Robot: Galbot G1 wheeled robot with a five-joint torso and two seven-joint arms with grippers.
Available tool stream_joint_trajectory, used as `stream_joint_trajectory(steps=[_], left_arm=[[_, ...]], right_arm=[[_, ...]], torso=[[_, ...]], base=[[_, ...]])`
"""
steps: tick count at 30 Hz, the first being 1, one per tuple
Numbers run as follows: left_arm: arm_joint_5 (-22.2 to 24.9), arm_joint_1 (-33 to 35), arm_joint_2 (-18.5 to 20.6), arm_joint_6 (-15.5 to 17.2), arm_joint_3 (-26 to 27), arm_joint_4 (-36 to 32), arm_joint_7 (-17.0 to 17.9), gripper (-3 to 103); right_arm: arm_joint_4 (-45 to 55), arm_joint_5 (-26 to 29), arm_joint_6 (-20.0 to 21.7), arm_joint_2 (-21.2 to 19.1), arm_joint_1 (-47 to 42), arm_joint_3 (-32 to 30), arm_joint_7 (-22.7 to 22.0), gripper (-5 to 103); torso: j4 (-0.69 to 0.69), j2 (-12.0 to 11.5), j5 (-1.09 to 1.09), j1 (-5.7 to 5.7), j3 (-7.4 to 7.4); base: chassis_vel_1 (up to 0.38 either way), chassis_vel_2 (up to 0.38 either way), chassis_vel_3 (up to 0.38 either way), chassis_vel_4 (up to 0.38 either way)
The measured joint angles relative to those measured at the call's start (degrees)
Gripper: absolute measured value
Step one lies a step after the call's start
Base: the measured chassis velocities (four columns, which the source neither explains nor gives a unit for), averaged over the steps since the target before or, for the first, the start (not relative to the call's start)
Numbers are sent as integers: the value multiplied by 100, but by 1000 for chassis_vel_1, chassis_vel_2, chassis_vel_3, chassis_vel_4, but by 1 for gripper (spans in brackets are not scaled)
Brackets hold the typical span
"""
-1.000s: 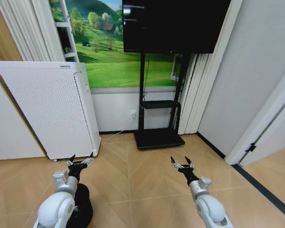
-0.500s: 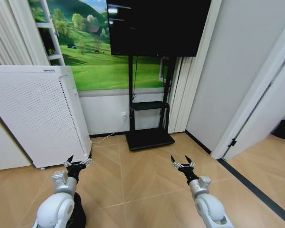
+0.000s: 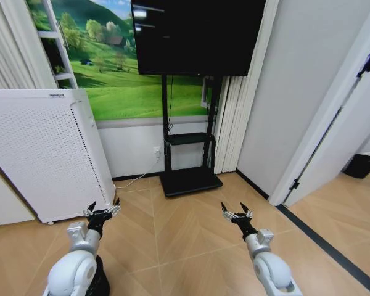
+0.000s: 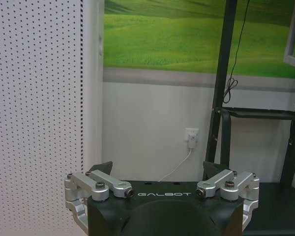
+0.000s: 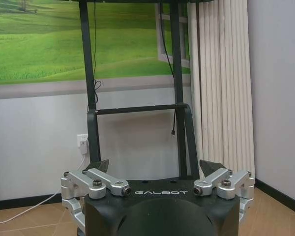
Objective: Pick up the trash bin and place the garbage on the floor into it.
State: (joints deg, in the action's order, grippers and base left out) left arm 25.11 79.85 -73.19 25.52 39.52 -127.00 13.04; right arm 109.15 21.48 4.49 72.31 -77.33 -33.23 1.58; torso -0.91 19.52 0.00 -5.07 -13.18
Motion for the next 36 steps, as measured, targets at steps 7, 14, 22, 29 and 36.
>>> stream_joint_trajectory(steps=[7, 14, 22, 29, 36], left_arm=[[31, 27, -8, 6, 1, -56, 9, 100], [39, 34, -14, 7, 6, -90, 9, 100], [57, 30, -17, 6, 13, -104, 10, 100], [55, 28, -18, 1, 30, -97, 10, 100], [62, 21, -14, 1, 39, -75, 7, 100]], right_arm=[[-22, -11, 4, -2, 3, 35, -2, 100], [5, -41, 2, 8, -17, 26, -2, 100], [47, -50, 1, 8, -35, 4, -9, 100], [43, -70, -5, 22, -33, 5, -10, 100], [31, -73, -5, 29, -31, 8, -10, 100]], torso=[[-1, 173, 0, -54, -120], [-1, 331, 0, -109, -223], [-1, 513, 0, -169, -344], [-1, 684, 0, -237, -447], [-1, 834, 0, -289, -545]], base=[[0, 0, 0, 0], [0, 0, 0, 0], [0, 0, 0, 0], [0, 0, 0, 0], [0, 0, 0, 0]])
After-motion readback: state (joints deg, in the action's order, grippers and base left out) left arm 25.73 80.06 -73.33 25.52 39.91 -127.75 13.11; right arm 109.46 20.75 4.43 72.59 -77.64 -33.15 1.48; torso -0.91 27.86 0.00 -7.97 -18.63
